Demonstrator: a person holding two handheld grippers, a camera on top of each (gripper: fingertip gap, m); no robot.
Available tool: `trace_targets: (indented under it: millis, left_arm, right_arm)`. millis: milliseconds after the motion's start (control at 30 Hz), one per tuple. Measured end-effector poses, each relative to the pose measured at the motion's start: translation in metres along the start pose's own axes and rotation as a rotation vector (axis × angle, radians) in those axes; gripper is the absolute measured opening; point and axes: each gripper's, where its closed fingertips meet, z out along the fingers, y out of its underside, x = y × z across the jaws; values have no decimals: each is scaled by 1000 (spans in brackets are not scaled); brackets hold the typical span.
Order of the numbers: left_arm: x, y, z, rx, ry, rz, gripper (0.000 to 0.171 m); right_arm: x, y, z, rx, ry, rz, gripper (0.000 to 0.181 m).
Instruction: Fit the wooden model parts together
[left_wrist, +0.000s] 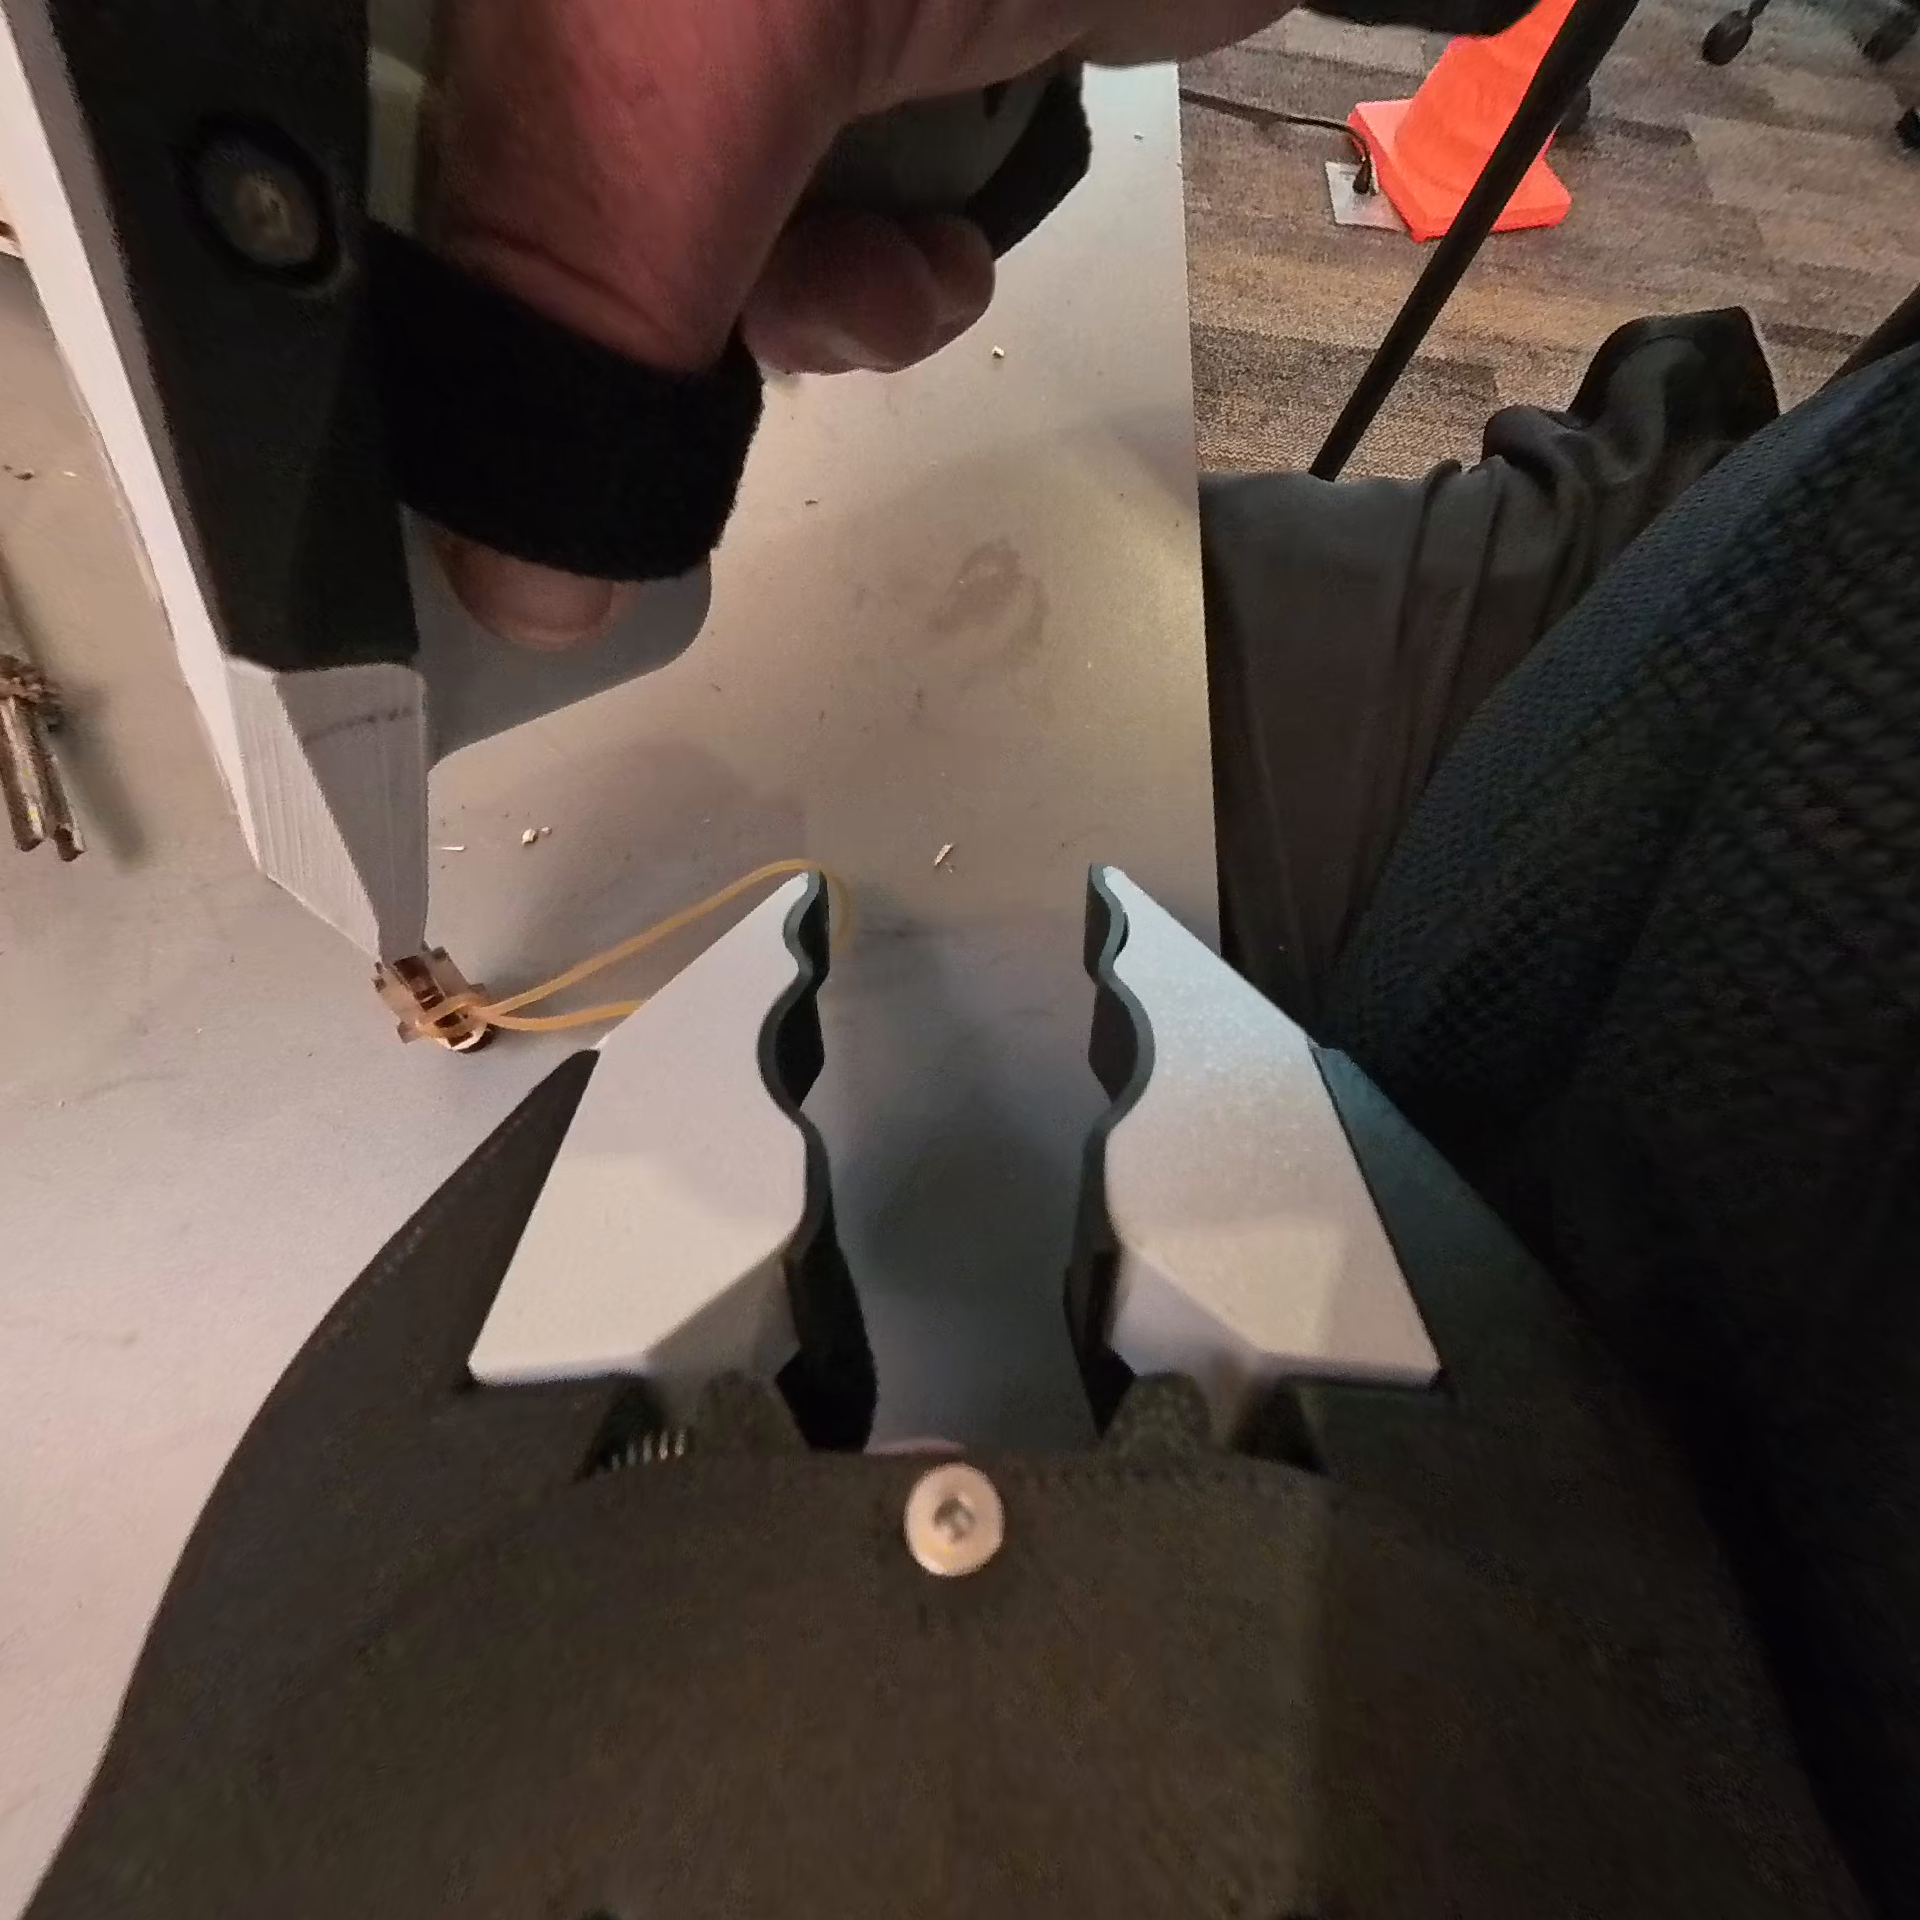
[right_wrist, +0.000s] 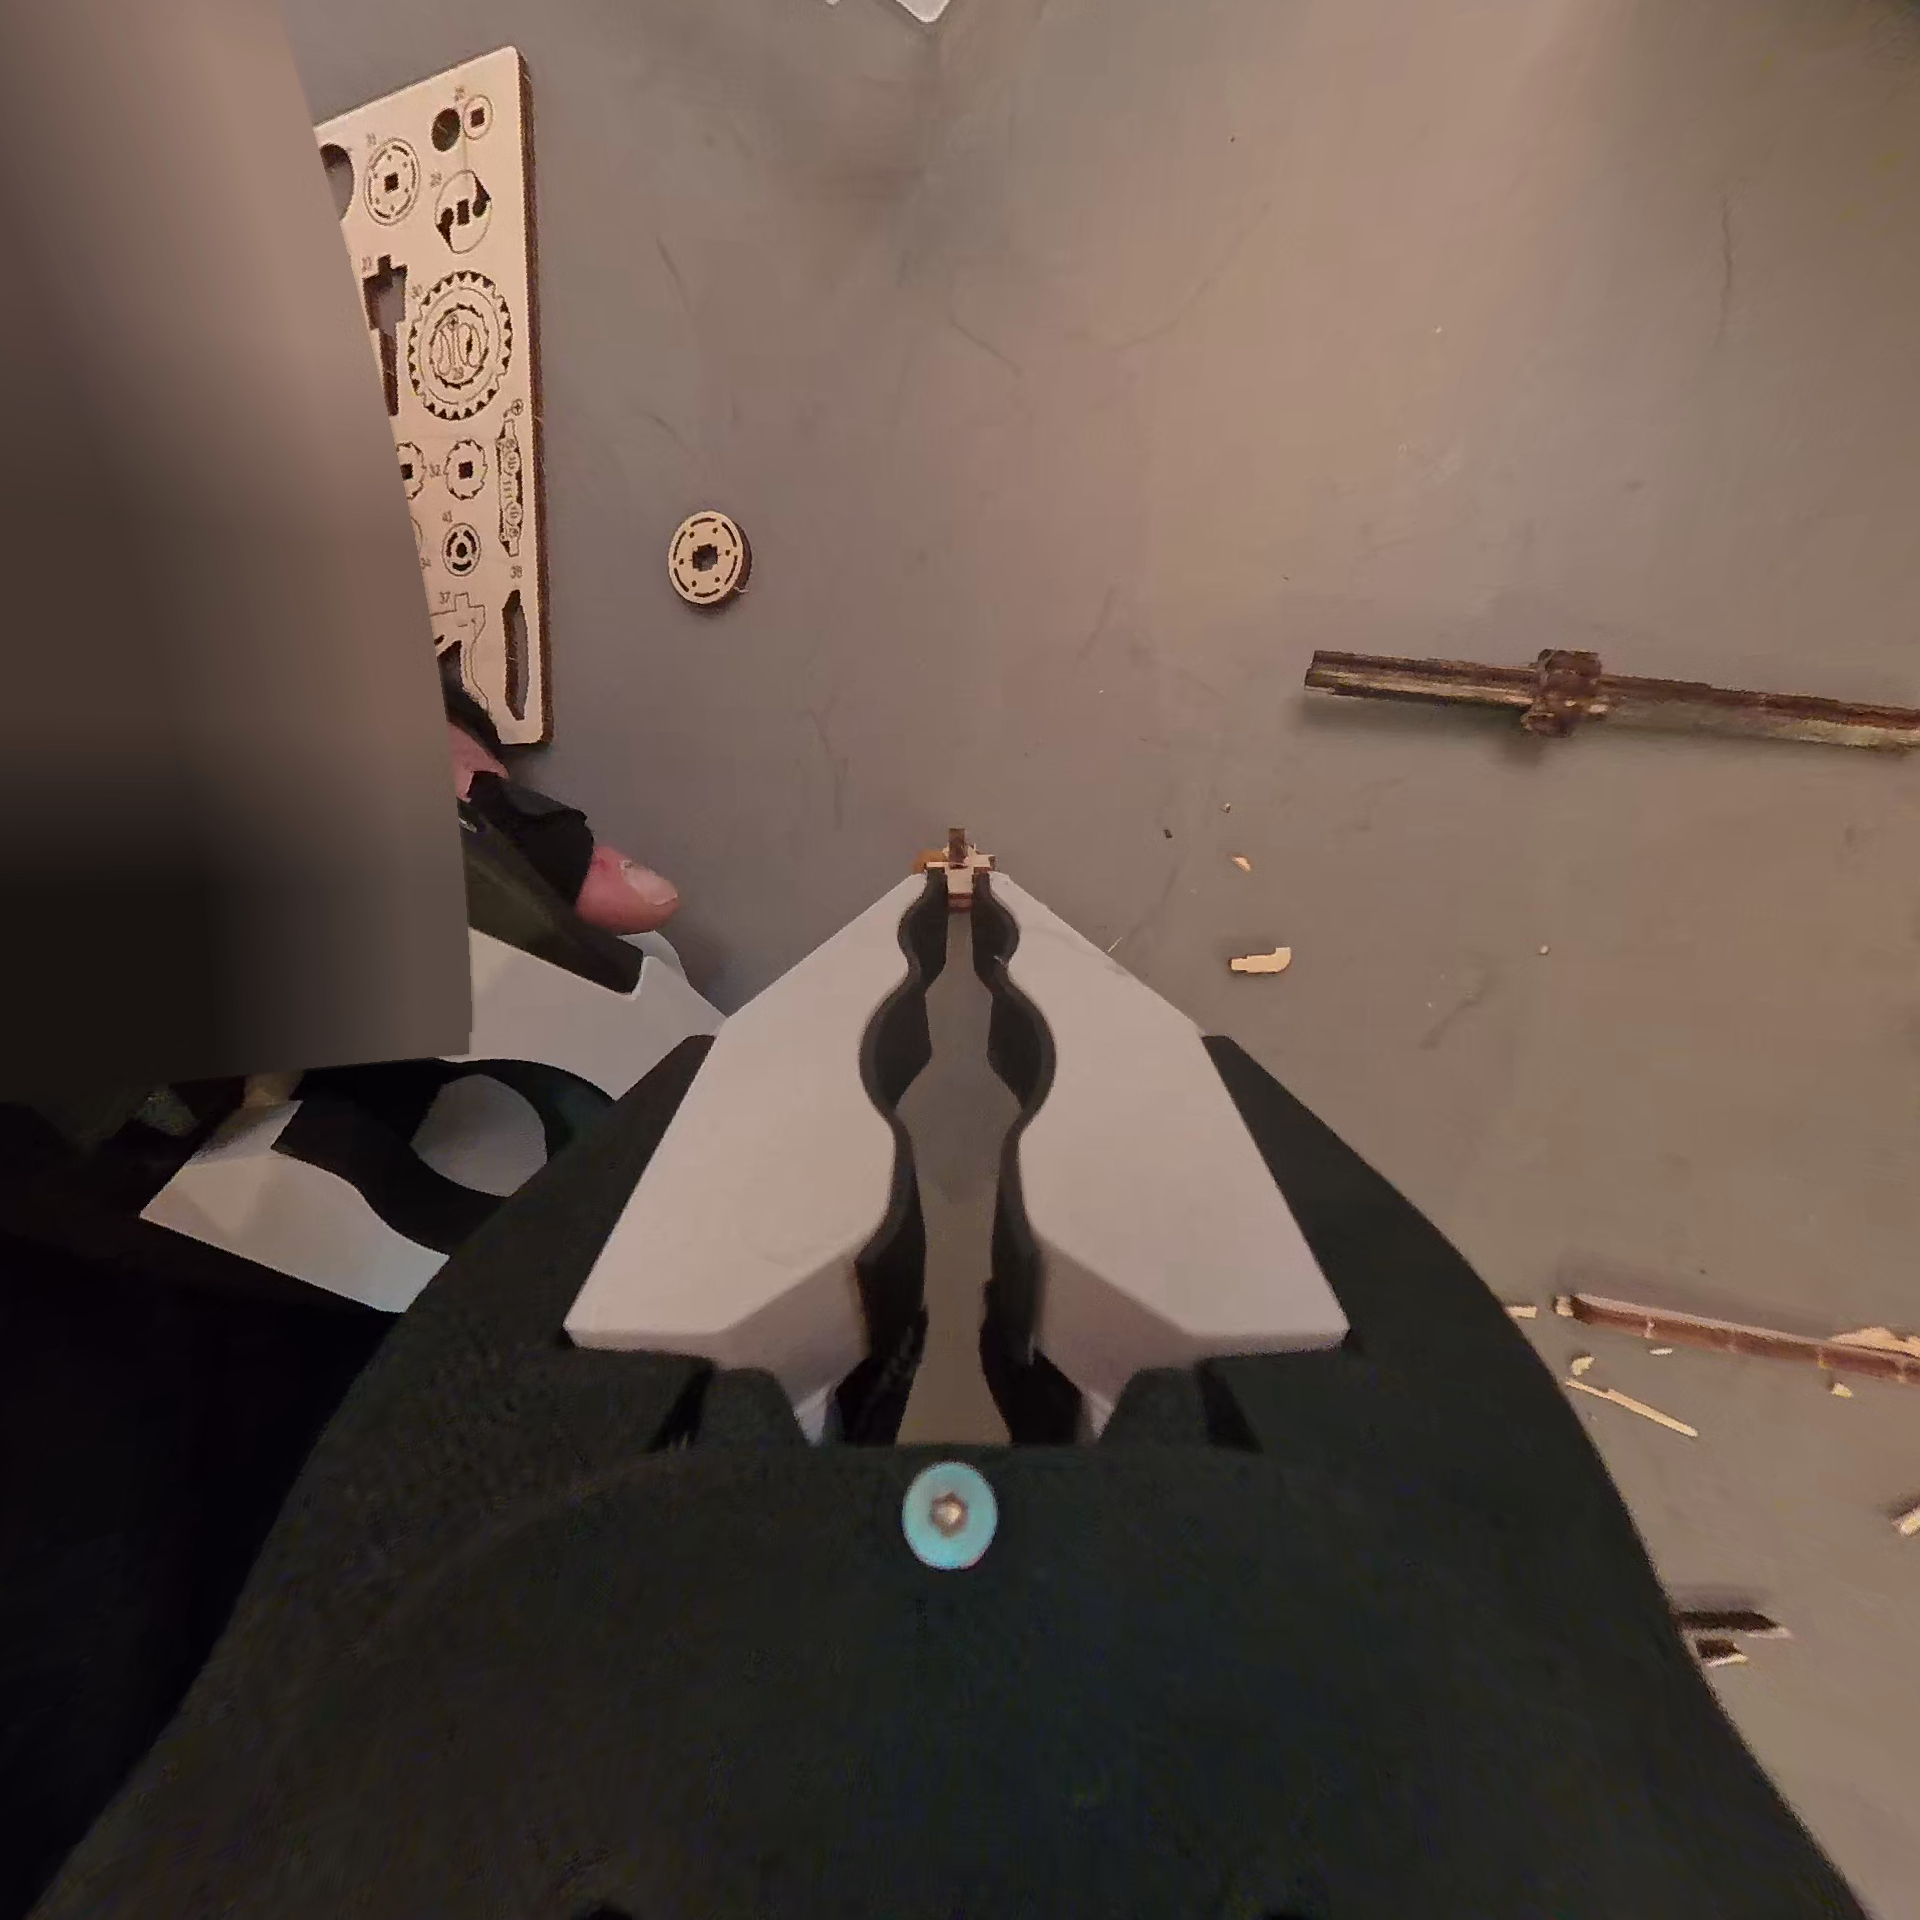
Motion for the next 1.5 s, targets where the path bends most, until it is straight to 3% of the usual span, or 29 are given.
trace_targets:
  millis: [100, 300, 500, 1500]
  left_arm:
    - [0, 0, 0, 0, 0, 1, 47]
    - [0, 0, 2, -7, -5, 5, 48]
    - [-1, 0, 3, -12, -11, 9, 48]
    - [-1, -1, 3, -9, 0, 3, 49]
  right_arm:
    - [1, 1, -1, -27, 30, -35, 2]
    - [11, -2, -4, -144, 159, -289, 2]
    - [11, -6, -2, -265, 136, -472, 2]
    - [9, -7, -1, -301, 149, -380, 2]
